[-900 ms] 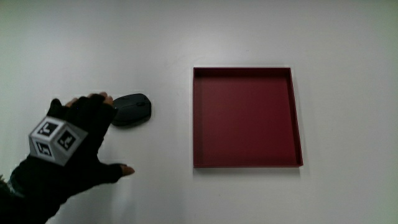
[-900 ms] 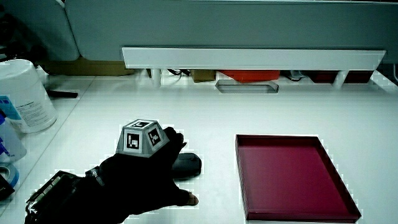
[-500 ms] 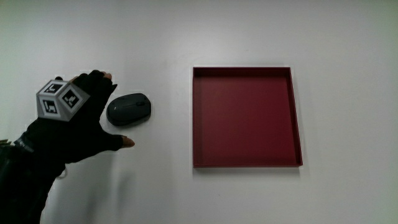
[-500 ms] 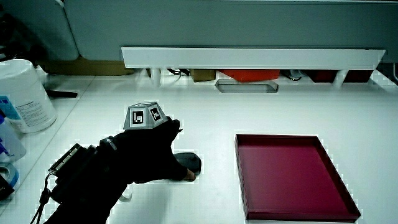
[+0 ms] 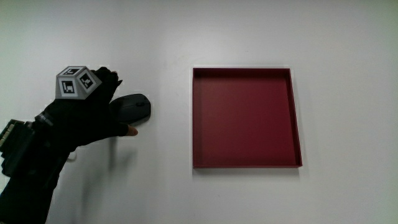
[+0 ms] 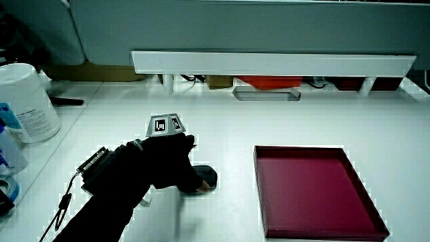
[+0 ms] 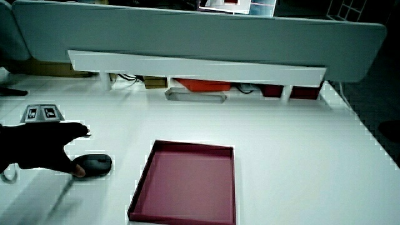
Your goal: Pick mouse from desk
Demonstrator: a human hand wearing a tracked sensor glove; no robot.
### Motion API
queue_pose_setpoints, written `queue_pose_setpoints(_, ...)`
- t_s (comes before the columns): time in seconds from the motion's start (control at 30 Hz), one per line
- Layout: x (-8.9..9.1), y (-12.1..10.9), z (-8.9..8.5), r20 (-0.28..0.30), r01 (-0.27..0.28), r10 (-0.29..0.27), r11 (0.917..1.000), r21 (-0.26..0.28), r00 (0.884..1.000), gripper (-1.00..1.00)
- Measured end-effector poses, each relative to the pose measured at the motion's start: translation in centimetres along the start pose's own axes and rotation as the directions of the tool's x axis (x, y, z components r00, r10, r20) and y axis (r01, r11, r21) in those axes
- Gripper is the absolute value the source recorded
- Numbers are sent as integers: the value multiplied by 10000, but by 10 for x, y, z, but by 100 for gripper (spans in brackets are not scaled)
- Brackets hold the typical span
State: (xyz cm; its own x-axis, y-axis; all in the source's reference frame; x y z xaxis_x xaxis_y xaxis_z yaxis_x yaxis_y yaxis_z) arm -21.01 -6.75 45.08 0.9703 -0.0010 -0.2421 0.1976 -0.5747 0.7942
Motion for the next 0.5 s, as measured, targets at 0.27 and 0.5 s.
queue_pose_setpoints(0.27, -5, 22, -12, -242, -318, 308, 9987, -398, 9992, 0)
queue_pose_setpoints(0.5, -4, 31, -19, -259, -449, 433, 9968, -660, 9987, 0)
